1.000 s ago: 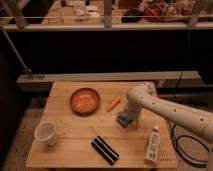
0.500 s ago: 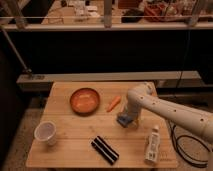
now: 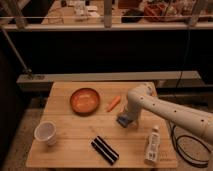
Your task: Wipe the white sponge on the table
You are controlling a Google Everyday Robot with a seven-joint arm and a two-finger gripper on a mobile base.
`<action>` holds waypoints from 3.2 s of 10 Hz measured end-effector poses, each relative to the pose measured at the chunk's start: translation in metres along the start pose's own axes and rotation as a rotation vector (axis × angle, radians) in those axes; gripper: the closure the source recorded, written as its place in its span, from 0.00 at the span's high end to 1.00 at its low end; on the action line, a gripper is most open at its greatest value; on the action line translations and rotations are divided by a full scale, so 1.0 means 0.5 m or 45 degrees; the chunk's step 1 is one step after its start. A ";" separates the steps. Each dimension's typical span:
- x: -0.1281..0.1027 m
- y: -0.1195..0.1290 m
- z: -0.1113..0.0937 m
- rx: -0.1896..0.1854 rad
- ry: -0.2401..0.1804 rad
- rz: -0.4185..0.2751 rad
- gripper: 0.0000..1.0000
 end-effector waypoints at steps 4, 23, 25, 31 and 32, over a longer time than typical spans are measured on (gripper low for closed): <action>0.023 -0.023 0.007 0.000 -0.021 0.020 0.80; 0.036 -0.038 0.046 0.017 -0.073 0.095 0.45; 0.000 -0.067 0.052 -0.006 -0.079 0.015 0.45; -0.114 -0.035 0.045 -0.151 -0.079 -0.124 0.56; -0.118 -0.002 0.039 -0.163 -0.072 -0.100 0.56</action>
